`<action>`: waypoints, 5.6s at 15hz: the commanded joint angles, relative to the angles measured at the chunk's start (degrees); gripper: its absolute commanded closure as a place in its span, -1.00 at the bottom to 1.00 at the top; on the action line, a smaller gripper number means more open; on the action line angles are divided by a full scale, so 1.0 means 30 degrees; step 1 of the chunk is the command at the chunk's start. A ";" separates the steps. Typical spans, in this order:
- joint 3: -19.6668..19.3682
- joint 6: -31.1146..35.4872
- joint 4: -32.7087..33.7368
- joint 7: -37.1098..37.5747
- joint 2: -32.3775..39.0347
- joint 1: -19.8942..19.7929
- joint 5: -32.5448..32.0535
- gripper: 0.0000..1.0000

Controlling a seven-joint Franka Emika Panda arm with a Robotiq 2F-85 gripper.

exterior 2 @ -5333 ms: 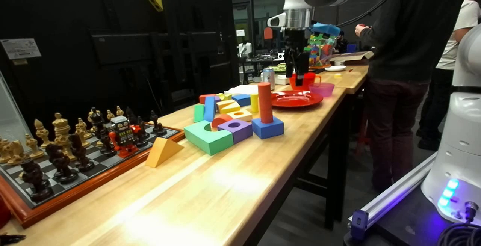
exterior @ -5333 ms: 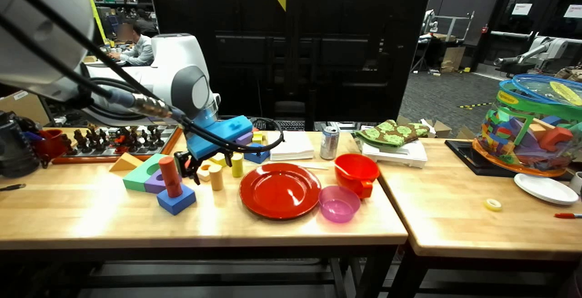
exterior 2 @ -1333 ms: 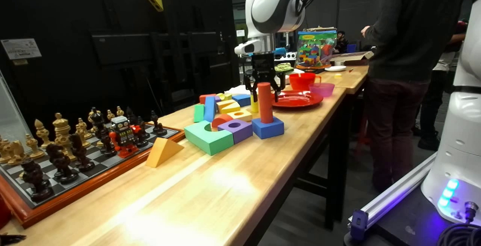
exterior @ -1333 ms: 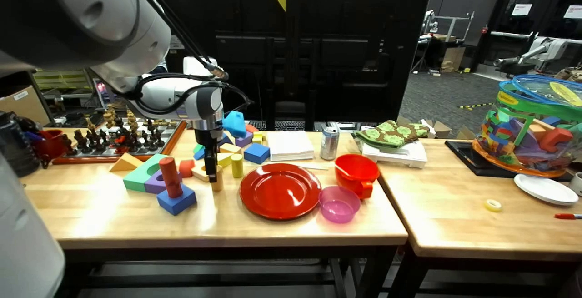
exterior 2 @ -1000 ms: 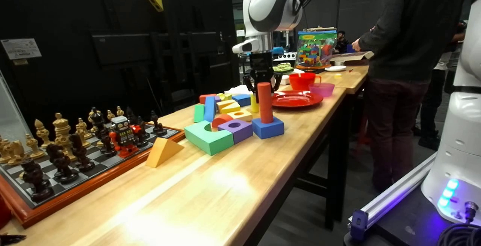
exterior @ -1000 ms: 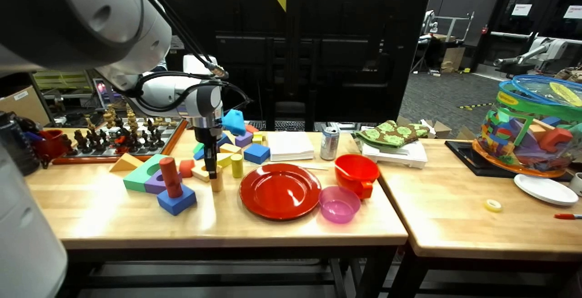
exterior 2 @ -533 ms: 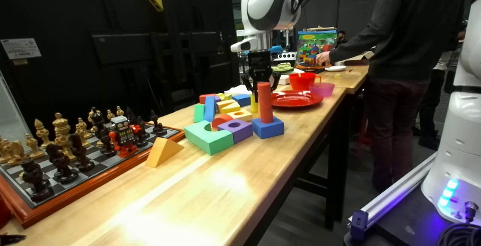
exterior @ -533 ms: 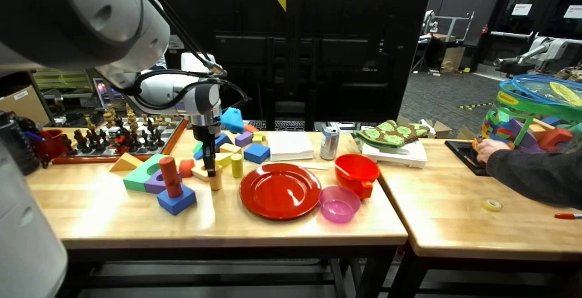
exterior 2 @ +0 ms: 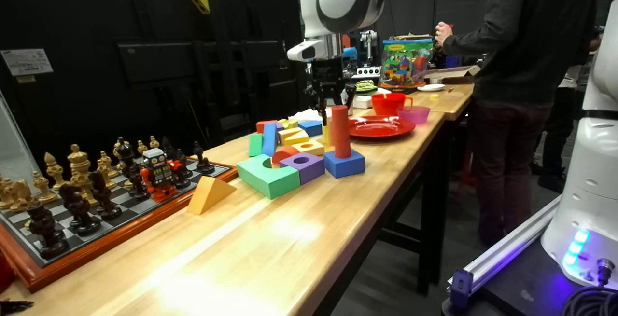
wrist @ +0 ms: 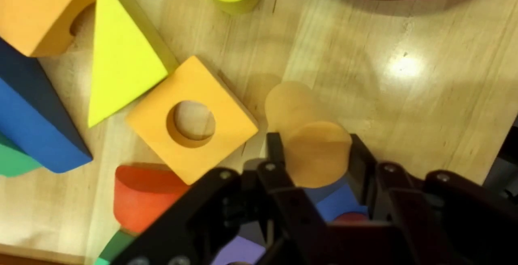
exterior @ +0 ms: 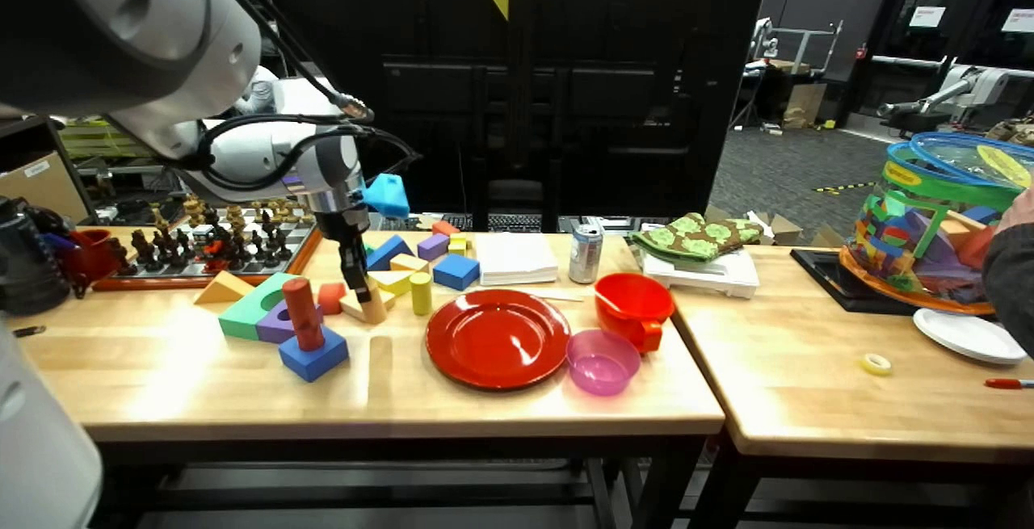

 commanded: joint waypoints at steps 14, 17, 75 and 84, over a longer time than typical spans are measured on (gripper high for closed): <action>0.1098 -0.0345 0.2795 0.1172 0.0547 0.0864 -0.1897 0.70; 0.1203 -0.0258 0.3541 0.2104 0.1329 0.0890 -0.2335 0.70; 0.0609 0.4183 -0.0510 0.8350 -0.0110 0.0243 -0.1430 0.70; 0.0678 0.3924 -0.0120 0.8247 0.0325 0.0291 -0.1442 0.70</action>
